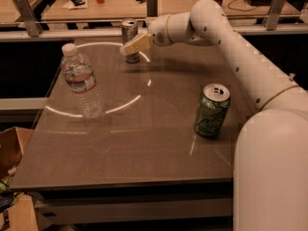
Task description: Move redbull can near water bottle
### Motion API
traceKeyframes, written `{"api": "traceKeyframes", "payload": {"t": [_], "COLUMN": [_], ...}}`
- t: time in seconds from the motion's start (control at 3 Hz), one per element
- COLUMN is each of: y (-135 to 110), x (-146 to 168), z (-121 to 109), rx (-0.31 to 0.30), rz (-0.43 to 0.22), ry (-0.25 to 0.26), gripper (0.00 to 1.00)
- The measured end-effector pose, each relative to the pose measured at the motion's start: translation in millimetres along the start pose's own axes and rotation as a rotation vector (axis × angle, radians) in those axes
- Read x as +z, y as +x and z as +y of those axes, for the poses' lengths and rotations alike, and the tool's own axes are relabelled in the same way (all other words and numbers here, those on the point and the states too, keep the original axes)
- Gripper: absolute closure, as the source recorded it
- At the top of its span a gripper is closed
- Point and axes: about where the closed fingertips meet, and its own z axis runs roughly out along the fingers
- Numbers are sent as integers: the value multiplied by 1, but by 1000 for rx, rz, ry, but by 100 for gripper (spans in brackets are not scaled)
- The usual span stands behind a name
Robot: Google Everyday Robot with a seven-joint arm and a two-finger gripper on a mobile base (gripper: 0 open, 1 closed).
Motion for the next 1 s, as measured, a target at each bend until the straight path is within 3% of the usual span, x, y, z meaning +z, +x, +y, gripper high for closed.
{"api": "traceKeyframes", "payload": {"t": [0.33,1.0], "y": [-1,-4], "x": [10,16], "z": [6,9], "rx": [21,27], "rz": [-3,0], "ry": [-16,-28], "gripper": [16,62]}}
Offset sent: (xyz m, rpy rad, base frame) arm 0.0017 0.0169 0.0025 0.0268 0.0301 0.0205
